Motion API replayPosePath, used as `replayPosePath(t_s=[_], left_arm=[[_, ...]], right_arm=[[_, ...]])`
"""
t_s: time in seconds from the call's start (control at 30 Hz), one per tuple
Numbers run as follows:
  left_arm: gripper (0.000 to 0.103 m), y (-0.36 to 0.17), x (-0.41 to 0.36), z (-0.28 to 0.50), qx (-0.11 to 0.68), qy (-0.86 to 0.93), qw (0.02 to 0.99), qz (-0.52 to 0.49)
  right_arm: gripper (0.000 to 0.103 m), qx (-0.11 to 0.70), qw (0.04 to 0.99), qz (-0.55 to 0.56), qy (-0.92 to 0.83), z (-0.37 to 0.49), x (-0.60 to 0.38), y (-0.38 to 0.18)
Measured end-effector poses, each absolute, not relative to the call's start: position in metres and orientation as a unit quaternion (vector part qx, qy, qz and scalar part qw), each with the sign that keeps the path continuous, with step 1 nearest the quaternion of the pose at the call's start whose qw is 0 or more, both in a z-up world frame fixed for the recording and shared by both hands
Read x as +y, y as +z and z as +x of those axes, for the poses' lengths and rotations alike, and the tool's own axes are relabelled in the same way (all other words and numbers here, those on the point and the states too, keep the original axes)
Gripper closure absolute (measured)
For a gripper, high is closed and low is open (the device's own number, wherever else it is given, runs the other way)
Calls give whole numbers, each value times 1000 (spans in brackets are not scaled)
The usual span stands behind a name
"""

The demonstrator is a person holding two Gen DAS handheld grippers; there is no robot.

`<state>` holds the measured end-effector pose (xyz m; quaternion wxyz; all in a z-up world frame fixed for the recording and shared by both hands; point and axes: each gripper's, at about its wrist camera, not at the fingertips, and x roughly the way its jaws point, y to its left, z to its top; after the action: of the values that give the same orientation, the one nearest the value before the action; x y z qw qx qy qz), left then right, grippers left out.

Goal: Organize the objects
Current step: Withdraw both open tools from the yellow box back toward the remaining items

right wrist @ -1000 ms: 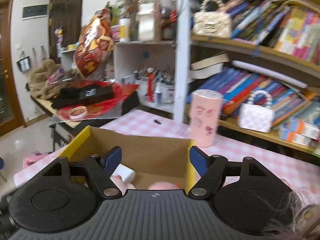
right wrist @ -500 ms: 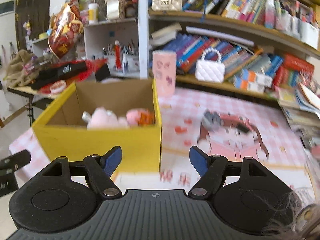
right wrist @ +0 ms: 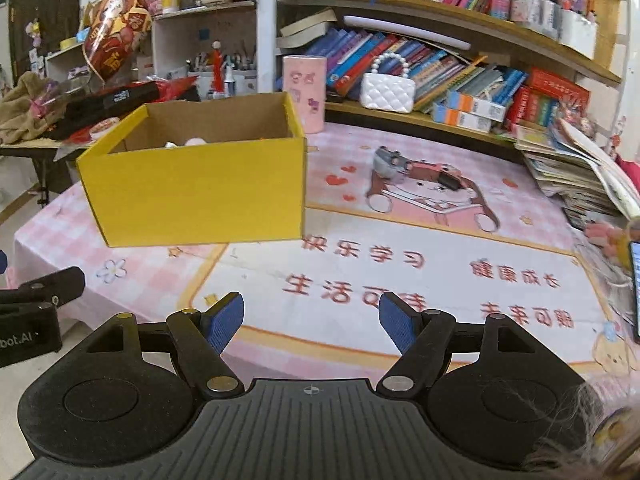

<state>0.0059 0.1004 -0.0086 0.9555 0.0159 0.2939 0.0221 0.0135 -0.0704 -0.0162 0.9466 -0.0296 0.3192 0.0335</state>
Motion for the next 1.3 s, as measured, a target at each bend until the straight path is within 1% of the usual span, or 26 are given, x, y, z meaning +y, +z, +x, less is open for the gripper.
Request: replayPosePath(t_s=[0.23,0.67,0.93,1.3], left_arm=[[8,-14,70,11,305,-37,951,37],[7,-21,6,36,315,-126,939,50],[7,-22,-23,59,325,-135,935,43],[7,-25,-69,96,338,-137,930,32]], right_arm=[[30,324,946,-13,-18,3,-96,-18],[30,337,935,11,-109,-3,-156,-21],[30,350,930,6,-115,17,-185,-25],[30,378,921,-1,-99,65,-227,-28]])
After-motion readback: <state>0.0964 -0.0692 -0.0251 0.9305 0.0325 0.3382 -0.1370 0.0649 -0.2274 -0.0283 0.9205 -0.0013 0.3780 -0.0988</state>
